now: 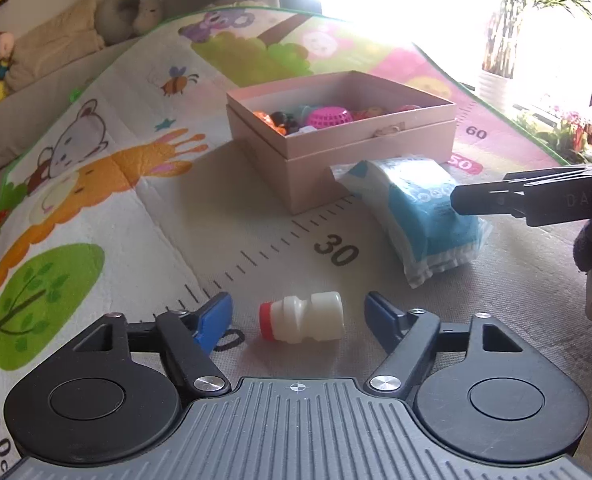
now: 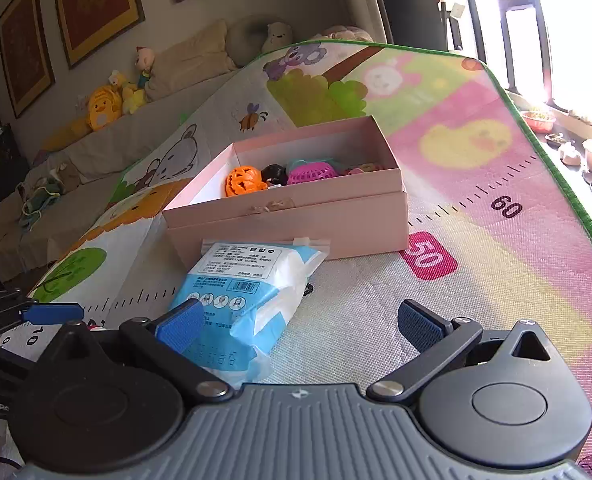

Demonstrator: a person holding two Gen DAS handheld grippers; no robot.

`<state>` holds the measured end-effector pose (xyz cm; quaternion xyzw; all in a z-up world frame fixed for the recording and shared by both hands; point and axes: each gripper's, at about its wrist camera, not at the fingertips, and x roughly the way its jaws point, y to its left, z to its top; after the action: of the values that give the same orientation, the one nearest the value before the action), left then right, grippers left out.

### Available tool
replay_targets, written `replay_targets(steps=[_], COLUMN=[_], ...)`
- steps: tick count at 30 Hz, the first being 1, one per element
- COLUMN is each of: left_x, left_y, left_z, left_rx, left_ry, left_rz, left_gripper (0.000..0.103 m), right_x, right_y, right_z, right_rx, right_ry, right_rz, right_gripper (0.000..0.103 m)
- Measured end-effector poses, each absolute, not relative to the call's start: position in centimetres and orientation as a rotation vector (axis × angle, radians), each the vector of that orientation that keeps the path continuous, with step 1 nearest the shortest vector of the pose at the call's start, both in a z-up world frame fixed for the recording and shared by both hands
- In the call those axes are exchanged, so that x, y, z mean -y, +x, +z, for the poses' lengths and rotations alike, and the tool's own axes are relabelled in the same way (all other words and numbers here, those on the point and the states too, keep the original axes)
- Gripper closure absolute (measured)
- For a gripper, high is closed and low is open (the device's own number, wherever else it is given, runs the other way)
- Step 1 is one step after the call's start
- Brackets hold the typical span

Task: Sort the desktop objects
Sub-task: 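Grasp the white red-capped bottle with the left gripper while the right gripper holds the packet, then carry the bottle and blue packet into the pink box and release both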

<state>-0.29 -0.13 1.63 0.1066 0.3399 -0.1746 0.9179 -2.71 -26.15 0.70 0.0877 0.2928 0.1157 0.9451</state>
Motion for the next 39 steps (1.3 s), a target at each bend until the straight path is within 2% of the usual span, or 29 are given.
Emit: replay_targets(steps=[1, 2, 3, 4, 8, 12, 13, 15, 16, 18, 19, 23, 27, 30, 34, 39], left_x=[0.0, -0.2, -0.3, -0.5, -0.4, -0.3, -0.4, -0.6, -0.8, -1.0, -1.0, 0.2, 2.9, 5.0, 8.0, 8.4], left_y=[-0.2, -0.1, -0.1, -0.2, -0.9, -1.7, -1.9, -2.4, -2.7, -3.0, -3.1, -3.1, -1.2, 1.6, 6.5, 11.1], left_z=[1.6, 1.5, 1.5, 1.4, 1.4, 1.4, 1.5, 1.9, 2.2, 3.2, 4.0, 8.4, 13.4, 15.3, 15.3, 12.6], left_rx=[-0.704, -0.707, -0.711, -0.712, -0.699, -0.692, -0.693, -0.690, -0.683, -0.666, -0.651, -0.529, -0.365, -0.326, -0.327, -0.447], left_ry=[0.203, 0.187, 0.172, 0.161, 0.160, 0.180, 0.184, 0.189, 0.190, 0.197, 0.206, 0.292, 0.353, 0.334, 0.276, 0.156], left_rz=[-0.356, -0.358, -0.363, -0.365, -0.375, -0.379, -0.376, -0.367, -0.365, -0.365, -0.367, -0.380, -0.394, -0.398, -0.410, -0.373], left_gripper=[0.037, 0.049, 0.055, 0.055, 0.055, 0.055, 0.055, 0.055, 0.055, 0.055, 0.055, 0.055, 0.055, 0.055, 0.053, 0.041], right_x=[26.0, 25.7, 25.4, 24.9, 22.6, 20.1, 20.0, 20.2, 20.7, 21.7, 22.3, 25.7, 28.3, 29.1, 30.3, 31.1], right_y=[-2.7, -2.6, -2.4, -2.2, -0.9, 1.4, 1.9, 2.2, 2.0, 1.1, 0.5, -1.5, -2.4, -2.1, 1.0, 5.7], right_z=[0.8, 0.9, 1.1, 1.5, 3.4, 2.7, 2.2, 1.5, 1.5, 2.3, 2.9, 8.4, 15.6, 19.3, 21.4, 20.4], right_rx=[-0.603, -0.619, -0.637, -0.657, -0.675, -0.727, -0.754, -0.826, -0.842, -0.870, -0.879, -0.829, -0.633, -0.482, -0.398, -0.408], right_ry=[0.165, 0.146, 0.127, 0.112, 0.105, 0.047, 0.051, 0.065, 0.081, 0.083, 0.082, 0.100, 0.068, 0.041, 0.095, 0.134], right_rz=[0.235, 0.251, 0.283, 0.323, 0.351, 0.287, 0.287, 0.308, 0.332, 0.377, 0.400, 0.476, 0.451, 0.391, 0.357, 0.281], right_gripper=[0.000, 0.000, 0.000, 0.000, 0.000, 0.001, 0.005, 0.030, 0.033, 0.046, 0.049, 0.051, 0.051, 0.051, 0.051, 0.051])
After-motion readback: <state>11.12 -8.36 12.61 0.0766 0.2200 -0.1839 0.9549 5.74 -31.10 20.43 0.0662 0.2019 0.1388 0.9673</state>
